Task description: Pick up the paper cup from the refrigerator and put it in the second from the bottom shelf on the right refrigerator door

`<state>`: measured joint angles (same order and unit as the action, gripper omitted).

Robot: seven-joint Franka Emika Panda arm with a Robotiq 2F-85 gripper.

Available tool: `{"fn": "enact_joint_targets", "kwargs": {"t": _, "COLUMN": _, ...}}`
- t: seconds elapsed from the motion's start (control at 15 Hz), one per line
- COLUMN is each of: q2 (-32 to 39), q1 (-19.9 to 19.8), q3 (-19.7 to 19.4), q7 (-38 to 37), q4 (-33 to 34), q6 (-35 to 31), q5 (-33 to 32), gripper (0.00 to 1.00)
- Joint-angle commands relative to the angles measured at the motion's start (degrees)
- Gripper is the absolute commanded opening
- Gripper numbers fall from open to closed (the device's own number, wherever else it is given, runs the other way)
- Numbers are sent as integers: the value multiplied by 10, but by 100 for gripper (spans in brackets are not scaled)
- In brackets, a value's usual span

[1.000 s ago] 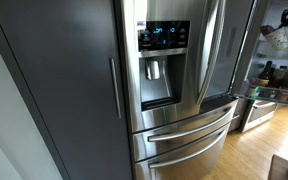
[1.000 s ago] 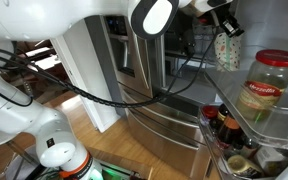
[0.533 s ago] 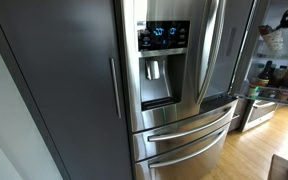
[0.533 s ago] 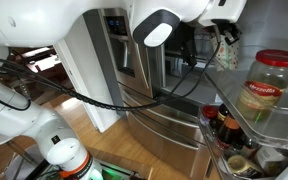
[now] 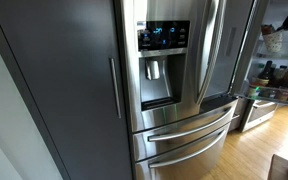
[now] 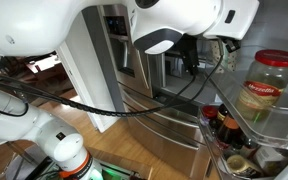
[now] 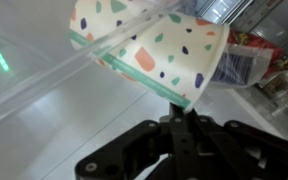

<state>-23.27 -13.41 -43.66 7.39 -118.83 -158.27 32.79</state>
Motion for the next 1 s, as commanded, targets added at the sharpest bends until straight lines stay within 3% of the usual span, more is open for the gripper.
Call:
{"fn": "enact_joint_targets", "kwargs": {"t": 0.0, "q2": -33, "q1": 53, "q3": -37, "q7": 32, "q4": -22, "q6": -9, "q5": 37, "gripper": 1}}
{"fn": "enact_joint_targets", "kwargs": {"t": 0.47, "q2": -38, "q1": 88, "q3": -78, "q7": 44, "q4": -20, "q6": -4, "q5": 78, "gripper": 1}}
{"fn": "enact_joint_targets", "kwargs": {"t": 0.53, "q2": -33, "q1": 84, "q3": -79, "q7": 41, "q4": -19, "q6": -5, "q5": 73, "gripper": 30}}
{"fn": "enact_joint_targets", "kwargs": {"t": 0.67, "q2": -30, "q1": 84, "q3": -84, "q7": 40, "q4": -19, "q6": 0, "q5": 70, "gripper": 38}}
{"fn": "enact_joint_targets", "kwargs": {"t": 0.93, "q2": -28, "q1": 80, "q3": -78, "q7": 30, "q4": -11, "q6": 8, "q5": 62, "gripper": 68}}
